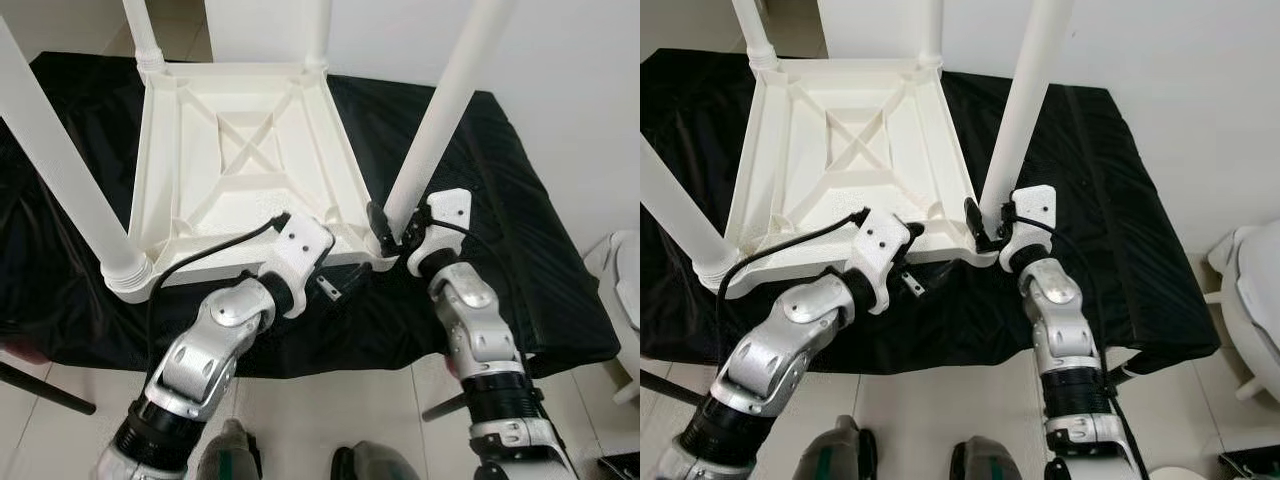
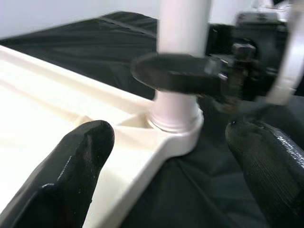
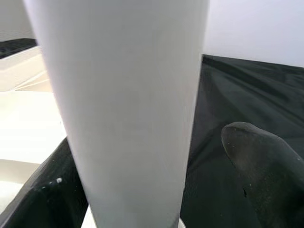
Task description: Building children table
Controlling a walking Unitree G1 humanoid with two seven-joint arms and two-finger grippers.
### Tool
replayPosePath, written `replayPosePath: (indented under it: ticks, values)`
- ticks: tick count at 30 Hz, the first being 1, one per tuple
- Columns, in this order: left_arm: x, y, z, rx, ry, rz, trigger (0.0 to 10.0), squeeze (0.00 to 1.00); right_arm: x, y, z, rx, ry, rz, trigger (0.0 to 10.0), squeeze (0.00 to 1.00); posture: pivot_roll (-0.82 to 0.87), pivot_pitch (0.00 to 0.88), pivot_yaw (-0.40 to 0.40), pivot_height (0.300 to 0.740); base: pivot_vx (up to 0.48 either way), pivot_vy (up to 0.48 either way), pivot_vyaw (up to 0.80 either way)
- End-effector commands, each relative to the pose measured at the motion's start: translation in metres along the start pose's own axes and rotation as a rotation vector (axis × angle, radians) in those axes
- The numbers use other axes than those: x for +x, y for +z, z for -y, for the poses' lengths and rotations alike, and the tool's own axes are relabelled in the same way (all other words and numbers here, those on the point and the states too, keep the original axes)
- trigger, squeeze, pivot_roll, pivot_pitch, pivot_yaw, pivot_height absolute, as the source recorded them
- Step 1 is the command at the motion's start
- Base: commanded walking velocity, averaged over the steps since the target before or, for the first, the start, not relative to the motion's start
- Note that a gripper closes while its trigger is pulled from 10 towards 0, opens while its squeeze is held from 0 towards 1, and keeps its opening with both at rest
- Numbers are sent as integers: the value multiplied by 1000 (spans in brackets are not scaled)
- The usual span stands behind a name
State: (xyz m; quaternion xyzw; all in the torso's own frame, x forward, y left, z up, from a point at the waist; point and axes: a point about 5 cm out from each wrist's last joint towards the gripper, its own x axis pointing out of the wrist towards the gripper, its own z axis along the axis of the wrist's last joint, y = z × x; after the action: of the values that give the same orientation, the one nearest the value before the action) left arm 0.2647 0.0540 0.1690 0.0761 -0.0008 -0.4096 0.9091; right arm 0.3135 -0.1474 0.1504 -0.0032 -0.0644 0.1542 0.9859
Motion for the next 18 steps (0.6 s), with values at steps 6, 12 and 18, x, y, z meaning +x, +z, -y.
replayPosePath:
  ticks: [6,12,18]
  values:
    - [-6,-3,1,28,-121,-32,10000,0,-11,0,4,-27,63,-6,10000,0,-88,60,-5,740,0,0,0]
    - [-8,-3,-5,12,-69,-29,10000,0,-10,1,-7,-21,154,-8,10000,0,-69,70,-30,740,0,0,0]
    - [-5,0,-6,-5,-10,-2,10000,0,-5,-3,-8,-31,239,-30,10000,0,-58,57,-35,740,0,0,0]
